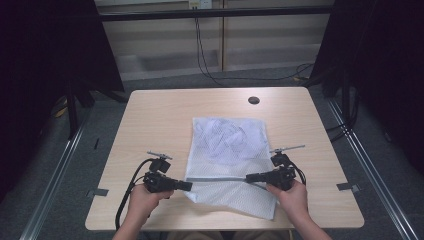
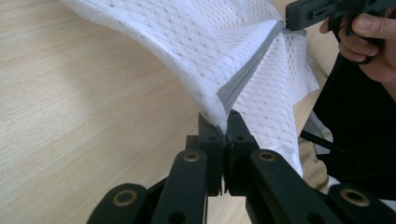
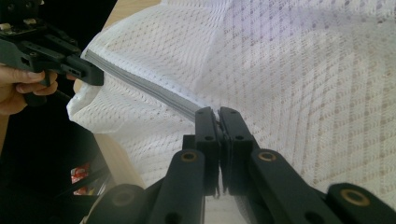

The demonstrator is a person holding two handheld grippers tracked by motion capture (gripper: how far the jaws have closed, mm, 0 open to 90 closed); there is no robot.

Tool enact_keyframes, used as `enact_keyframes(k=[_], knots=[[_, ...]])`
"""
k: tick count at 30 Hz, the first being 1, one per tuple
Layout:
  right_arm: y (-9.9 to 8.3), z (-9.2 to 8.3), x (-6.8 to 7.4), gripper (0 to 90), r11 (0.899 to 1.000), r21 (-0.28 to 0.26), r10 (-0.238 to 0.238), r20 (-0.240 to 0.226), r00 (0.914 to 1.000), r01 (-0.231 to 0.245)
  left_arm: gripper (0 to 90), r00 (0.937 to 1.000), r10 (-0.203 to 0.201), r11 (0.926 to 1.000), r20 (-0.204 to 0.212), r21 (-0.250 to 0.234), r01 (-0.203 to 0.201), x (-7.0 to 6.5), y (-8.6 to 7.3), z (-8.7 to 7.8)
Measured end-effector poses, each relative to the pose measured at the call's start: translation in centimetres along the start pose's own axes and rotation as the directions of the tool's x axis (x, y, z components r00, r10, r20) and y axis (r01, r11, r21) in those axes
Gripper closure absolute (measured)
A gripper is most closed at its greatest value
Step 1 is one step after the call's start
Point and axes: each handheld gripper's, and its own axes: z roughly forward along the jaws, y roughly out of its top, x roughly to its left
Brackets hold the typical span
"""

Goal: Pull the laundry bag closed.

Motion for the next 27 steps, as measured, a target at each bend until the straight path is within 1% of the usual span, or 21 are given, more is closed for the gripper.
enact_keyframes(k=[1,2,3,6,8,10,11,12,14,16,18,19,20,25,27], knots=[[0.0,0.0,-0.1,86.9,1.000,-0.005,-0.009,0.004,1.0000,0.009,88.2,1.0000,-0.001,1.0000,0.004,-0.001,0.001,0.0,0.0,0.0],[-0.1,-0.1,-0.2,86.9,1.000,-0.008,0.000,-0.004,1.0000,0.000,88.2,1.0000,0.002,1.0000,0.000,0.002,-0.002,0.1,0.0,0.0],[-0.1,-0.2,-0.3,86.9,1.000,-0.008,-0.004,-0.001,1.0000,0.004,88.2,1.0000,-0.004,1.0000,0.001,0.000,0.004,0.0,0.0,0.0],[-0.1,-0.2,-0.2,86.9,1.000,-0.006,-0.003,0.002,1.0000,0.003,88.2,1.0000,0.001,1.0000,0.001,0.001,-0.001,0.1,0.0,0.0],[-0.1,-0.2,-0.3,86.9,1.000,-0.007,-0.001,0.004,1.0000,0.001,88.2,1.0000,-0.004,1.0000,0.000,-0.003,0.004,0.0,0.0,0.0],[-0.1,-0.3,-0.3,86.9,1.000,-0.008,0.002,-0.005,1.0000,-0.002,88.2,1.0000,0.002,1.0000,0.001,0.001,-0.002,0.1,0.0,0.0],[-0.1,-0.4,-0.3,86.9,1.000,-0.008,0.004,-0.004,1.0000,-0.004,88.2,1.0000,-0.007,1.0000,0.005,-0.001,0.007,0.0,0.0,0.1],[-0.1,-0.4,-0.3,86.9,1.000,-0.008,0.000,-0.001,1.0000,0.000,88.2,1.0000,-0.002,1.0000,-0.004,0.000,0.002,0.0,0.0,0.1],[-0.1,-0.6,-0.3,86.9,1.000,-0.008,-0.006,0.010,0.9999,0.006,88.2,1.0000,-0.004,1.0000,-0.003,-0.001,0.004,0.1,0.0,0.0],[-0.1,-0.8,-0.6,86.9,1.000,-0.012,-0.003,0.013,0.9999,0.003,88.2,1.0000,-0.003,1.0000,-0.008,-0.005,0.002,0.1,0.0,-0.1],[-0.2,-1.1,-0.8,86.9,1.000,-0.017,0.009,0.011,0.9999,-0.009,88.2,0.9999,-0.012,0.9999,-0.002,-0.008,0.012,0.1,-0.1,-0.1],[-0.2,-1.2,-0.9,86.9,1.000,-0.018,0.014,0.011,0.9998,-0.014,88.2,0.9999,-0.007,1.0000,-0.009,-0.004,0.007,0.2,-0.1,-0.1],[-0.2,-1.3,-0.9,86.9,1.000,-0.021,0.012,0.013,0.9998,-0.012,88.2,0.9999,-0.012,0.9999,-0.009,-0.005,0.012,0.1,-0.1,0.0],[-0.3,-1.5,-0.9,86.9,1.000,-0.020,0.011,0.009,0.9999,-0.010,88.2,1.0000,-0.004,1.0000,-0.004,-0.001,0.004,0.1,0.0,-0.1],[-0.2,-1.5,-0.9,86.9,1.000,-0.020,0.011,0.010,0.9999,-0.010,88.2,1.0000,-0.007,1.0000,-0.005,-0.002,0.007,0.1,0.0,-0.1]])
